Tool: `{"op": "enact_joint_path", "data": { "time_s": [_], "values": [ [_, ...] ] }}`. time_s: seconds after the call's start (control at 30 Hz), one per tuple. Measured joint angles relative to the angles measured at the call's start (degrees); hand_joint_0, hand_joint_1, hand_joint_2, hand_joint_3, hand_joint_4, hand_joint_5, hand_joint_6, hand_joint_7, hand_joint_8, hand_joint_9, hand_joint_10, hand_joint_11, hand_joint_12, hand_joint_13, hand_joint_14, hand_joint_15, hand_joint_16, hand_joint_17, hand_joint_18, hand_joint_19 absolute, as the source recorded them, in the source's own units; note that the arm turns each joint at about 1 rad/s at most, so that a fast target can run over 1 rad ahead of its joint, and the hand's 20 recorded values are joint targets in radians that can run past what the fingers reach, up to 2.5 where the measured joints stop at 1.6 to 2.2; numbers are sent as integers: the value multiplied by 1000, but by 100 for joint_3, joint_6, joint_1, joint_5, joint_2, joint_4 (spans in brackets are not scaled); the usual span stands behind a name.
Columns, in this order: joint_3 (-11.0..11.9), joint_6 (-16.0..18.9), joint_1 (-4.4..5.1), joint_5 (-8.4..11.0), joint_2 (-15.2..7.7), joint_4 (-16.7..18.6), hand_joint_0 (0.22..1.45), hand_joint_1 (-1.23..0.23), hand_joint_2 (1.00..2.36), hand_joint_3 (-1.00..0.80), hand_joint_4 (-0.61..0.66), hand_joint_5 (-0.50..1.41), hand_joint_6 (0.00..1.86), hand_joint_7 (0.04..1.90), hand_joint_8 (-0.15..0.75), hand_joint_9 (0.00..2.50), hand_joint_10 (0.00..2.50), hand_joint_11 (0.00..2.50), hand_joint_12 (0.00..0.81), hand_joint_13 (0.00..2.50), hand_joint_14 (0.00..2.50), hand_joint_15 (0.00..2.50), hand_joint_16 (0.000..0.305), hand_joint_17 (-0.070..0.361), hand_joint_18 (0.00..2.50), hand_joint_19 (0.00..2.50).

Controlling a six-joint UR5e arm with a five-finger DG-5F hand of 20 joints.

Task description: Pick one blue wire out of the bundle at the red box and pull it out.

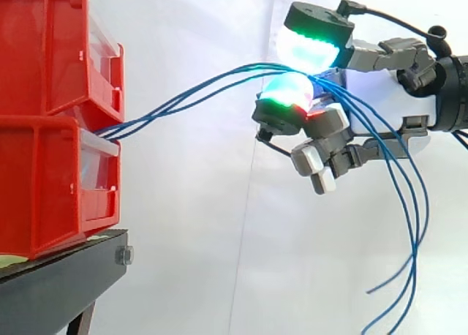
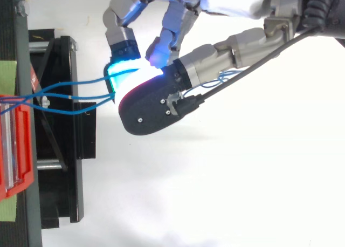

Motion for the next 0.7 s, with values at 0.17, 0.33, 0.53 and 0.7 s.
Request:
{"op": "enact_joint_path", "data": {
  "time_s": [0.17, 0.33, 0.53, 0.7],
  "values": [
    [0, 0, 0, 0, 1, 0, 641, -874, 1014, -322, 139, -108, 919, 1147, 366, 1194, 20, 836, 424, 1007, 23, 644, 52, 117, 930, 615],
    [0, 0, 0, -6, -2, -2, 669, -919, 1009, -396, 100, -125, 925, 1112, 347, 1114, 20, 820, 419, 959, 23, 637, 53, 118, 900, 581],
    [-2, 0, 0, -12, -3, -11, 643, -956, 1000, -500, 149, -143, 922, 1043, 333, 1065, 19, 811, 418, 933, 23, 625, 54, 121, 882, 571],
    [-1, 0, 0, -16, -4, -20, 474, -651, 1000, -500, 180, -124, 902, 1066, 377, 1159, 16, 792, 457, 973, 21, 634, 61, 138, 912, 638]
  ]
}}
